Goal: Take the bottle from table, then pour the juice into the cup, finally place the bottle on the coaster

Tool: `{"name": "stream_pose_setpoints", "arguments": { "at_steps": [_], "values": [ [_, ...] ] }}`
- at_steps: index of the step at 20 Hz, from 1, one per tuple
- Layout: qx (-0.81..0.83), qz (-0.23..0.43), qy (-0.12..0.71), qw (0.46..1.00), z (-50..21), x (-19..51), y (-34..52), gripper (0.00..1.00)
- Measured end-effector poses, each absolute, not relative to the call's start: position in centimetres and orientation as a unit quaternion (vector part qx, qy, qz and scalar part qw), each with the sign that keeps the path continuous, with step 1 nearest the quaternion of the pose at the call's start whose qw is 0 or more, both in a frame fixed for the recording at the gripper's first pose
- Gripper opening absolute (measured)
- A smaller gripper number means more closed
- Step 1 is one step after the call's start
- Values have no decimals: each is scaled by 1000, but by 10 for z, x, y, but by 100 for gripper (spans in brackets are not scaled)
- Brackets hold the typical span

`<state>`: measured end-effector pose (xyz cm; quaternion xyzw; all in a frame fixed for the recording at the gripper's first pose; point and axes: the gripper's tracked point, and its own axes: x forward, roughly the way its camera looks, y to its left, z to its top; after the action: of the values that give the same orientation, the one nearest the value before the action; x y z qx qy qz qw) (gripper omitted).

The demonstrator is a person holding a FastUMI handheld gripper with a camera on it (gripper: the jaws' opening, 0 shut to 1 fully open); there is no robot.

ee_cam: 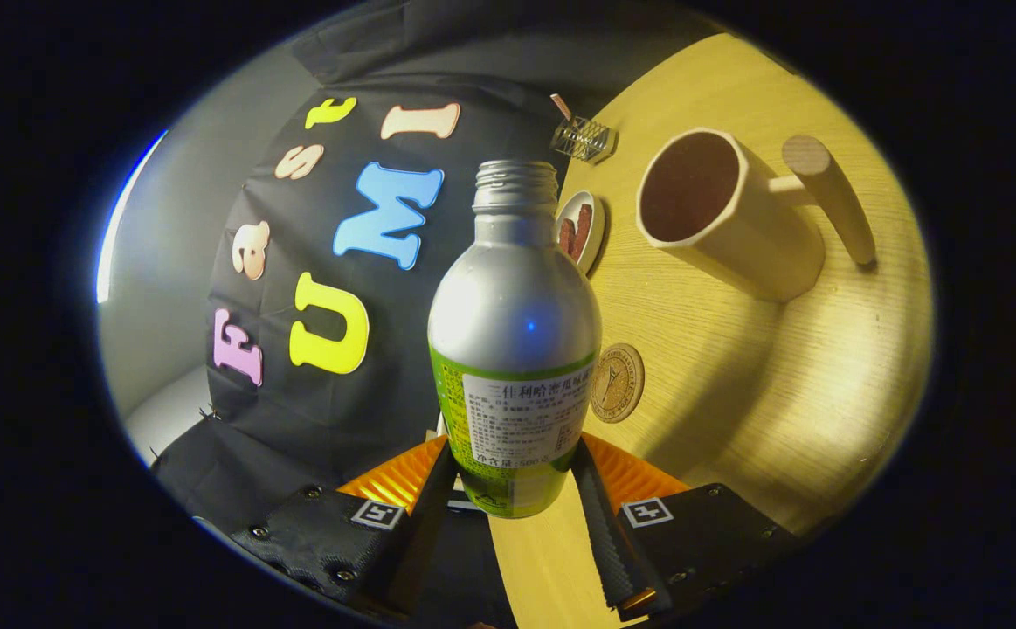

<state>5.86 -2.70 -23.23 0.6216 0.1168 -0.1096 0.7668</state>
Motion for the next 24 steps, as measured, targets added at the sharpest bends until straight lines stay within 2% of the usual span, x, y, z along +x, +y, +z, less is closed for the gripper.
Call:
{"name": "stream_pose_setpoints", "arguments": {
  "at_steps": [24],
  "values": [
    [757, -109, 144, 627, -232, 62, -29, 75]
  ]
}}
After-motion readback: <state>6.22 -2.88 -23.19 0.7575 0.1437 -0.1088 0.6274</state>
